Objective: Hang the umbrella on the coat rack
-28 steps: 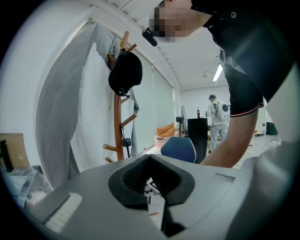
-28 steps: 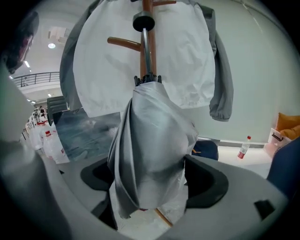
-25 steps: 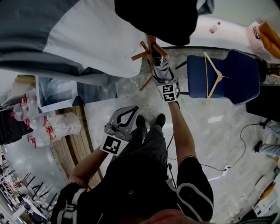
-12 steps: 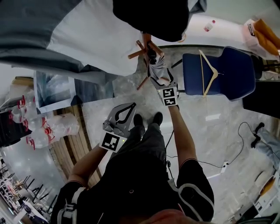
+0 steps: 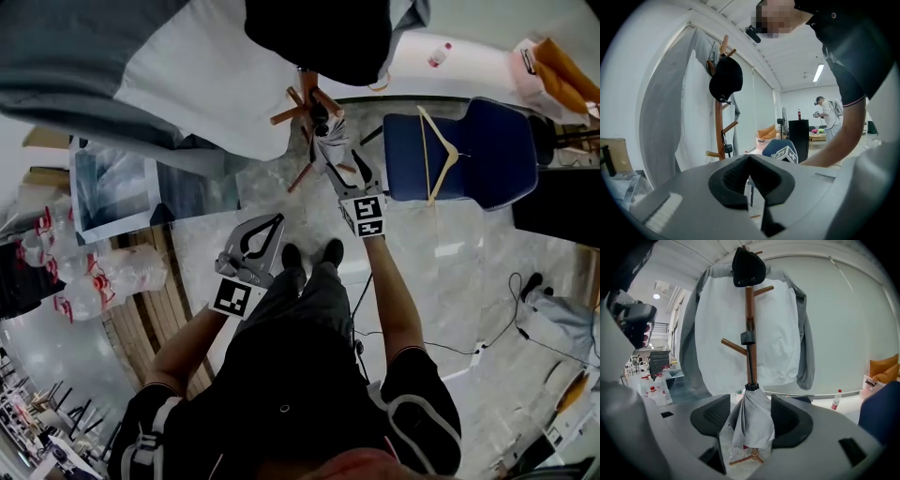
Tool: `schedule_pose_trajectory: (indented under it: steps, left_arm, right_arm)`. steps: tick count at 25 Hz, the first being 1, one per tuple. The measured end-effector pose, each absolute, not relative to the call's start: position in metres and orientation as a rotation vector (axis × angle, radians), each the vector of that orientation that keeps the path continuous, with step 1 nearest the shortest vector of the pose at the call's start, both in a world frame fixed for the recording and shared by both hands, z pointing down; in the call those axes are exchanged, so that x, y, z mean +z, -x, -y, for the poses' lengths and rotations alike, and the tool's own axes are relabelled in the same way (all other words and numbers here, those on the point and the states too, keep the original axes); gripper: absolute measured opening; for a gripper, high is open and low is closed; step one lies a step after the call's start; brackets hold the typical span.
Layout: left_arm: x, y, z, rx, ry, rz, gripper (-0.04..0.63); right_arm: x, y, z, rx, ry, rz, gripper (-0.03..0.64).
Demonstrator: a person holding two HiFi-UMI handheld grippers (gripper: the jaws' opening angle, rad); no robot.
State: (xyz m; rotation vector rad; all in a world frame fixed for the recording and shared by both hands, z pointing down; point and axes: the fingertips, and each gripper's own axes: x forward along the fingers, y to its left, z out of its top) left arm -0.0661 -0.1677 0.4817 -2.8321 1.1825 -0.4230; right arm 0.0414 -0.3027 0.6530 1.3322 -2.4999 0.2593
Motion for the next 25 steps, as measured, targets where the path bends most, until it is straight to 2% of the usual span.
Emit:
schedule_pose_trajectory:
  steps: [4, 14, 17, 22, 25]
  left_arm:
    - [0.475, 0.068, 0.169, -0.327, 2.874, -1.281, 0.002]
    - [0.461, 0.065, 0.167, -0.295, 2.863, -1.279, 0.002]
    - [0.456, 0.066, 0.166, -0.281, 2.861, -1.285, 0.002]
    - [0.449, 0.067, 0.163, -0.265, 2.855, -1.296, 0.002]
    - [0.446, 0.066, 0.162, -0.254, 2.851, -1.303, 0.002]
  right_arm:
    - [0.628, -0.049, 0.293, 0.239, -1.365, 2.516, 0.206]
    - [0.572, -0.065, 0.271, 0.187, -1.429, 2.527, 0.113]
    - [0.56, -0.07, 0.266, 0.174, -1.456, 2.523, 0.063]
    - [0.543, -0.076, 0.257, 0.147, -1.482, 2.521, 0.042]
    - [0.534, -0.08, 0.249, 0.14, -1.498, 2.514, 0.003]
